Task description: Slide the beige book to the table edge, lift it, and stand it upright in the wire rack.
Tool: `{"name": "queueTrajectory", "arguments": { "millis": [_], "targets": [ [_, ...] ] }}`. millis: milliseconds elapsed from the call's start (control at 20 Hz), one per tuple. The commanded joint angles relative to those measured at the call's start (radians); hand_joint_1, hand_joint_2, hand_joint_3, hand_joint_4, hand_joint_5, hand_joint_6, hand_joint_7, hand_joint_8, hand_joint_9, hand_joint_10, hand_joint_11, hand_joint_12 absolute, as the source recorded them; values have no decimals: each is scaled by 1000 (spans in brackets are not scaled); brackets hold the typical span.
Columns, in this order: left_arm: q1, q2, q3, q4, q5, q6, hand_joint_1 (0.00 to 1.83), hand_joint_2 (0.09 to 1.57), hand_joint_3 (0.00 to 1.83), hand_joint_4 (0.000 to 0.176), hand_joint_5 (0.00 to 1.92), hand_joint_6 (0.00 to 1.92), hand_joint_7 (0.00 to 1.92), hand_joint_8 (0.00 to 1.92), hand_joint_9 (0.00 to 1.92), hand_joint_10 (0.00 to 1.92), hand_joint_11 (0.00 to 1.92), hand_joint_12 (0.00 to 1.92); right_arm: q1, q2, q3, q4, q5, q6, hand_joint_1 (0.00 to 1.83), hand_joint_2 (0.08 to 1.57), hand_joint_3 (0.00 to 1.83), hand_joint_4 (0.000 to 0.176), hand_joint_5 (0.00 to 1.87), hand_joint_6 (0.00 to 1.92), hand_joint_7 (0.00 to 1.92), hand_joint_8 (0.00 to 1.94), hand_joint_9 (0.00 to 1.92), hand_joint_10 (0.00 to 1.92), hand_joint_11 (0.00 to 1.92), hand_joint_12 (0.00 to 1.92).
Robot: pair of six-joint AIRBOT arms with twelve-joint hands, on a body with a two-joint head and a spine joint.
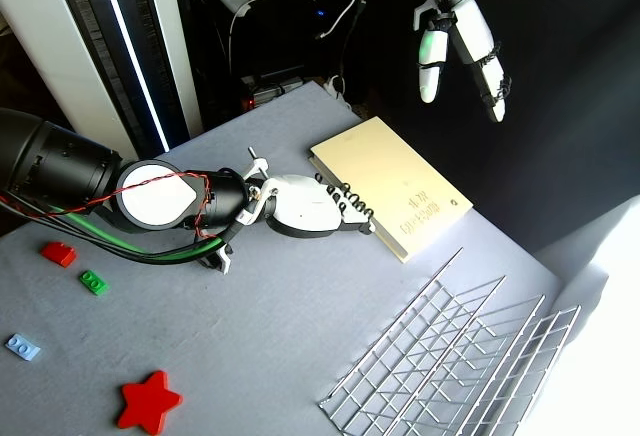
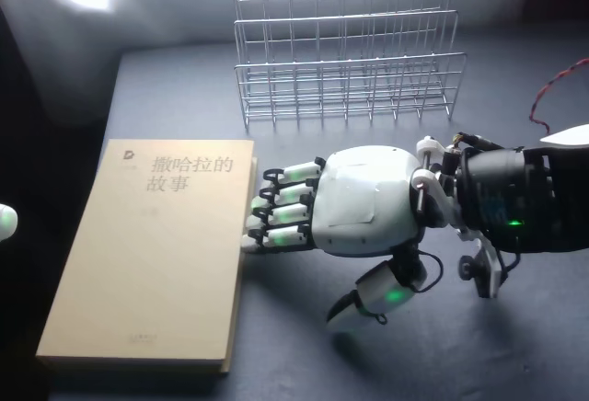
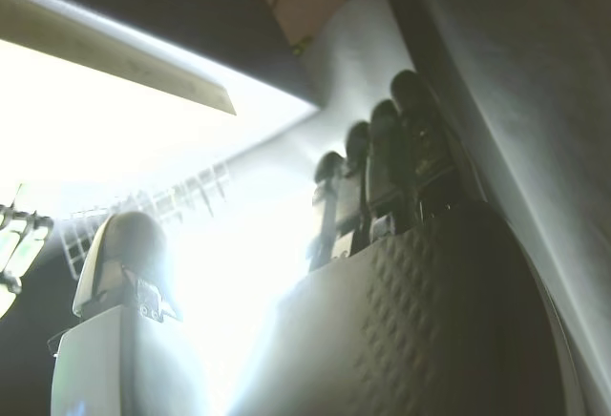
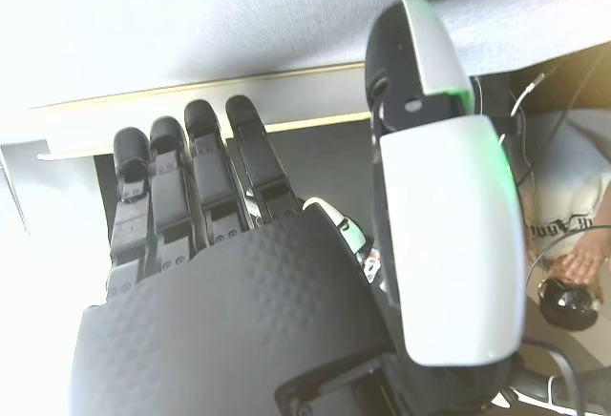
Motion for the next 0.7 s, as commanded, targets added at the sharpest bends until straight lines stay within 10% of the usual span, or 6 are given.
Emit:
{"name": "queueTrajectory", "arguments": {
  "millis": [0, 650],
  "targets": [
    [-1, 8, 10, 17, -98, -6, 430, 1117, 3, 49, 95, 5, 98, 2, 88, 5, 0, 438, 13, -3, -1, 39, 51, 1, 218, 1102, 4, 0, 80, 6, 118, 4, 129, 7, 0, 319],
    [-2, 3, 12, 17, -100, -13, 424, 1121, 0, 56, 58, 3, 63, 2, 69, 8, 0, 297, 23, -43, 0, 46, 17, 0, 207, 1104, 0, 0, 100, 7, 127, 5, 114, 7, 0, 379]
  ]
}}
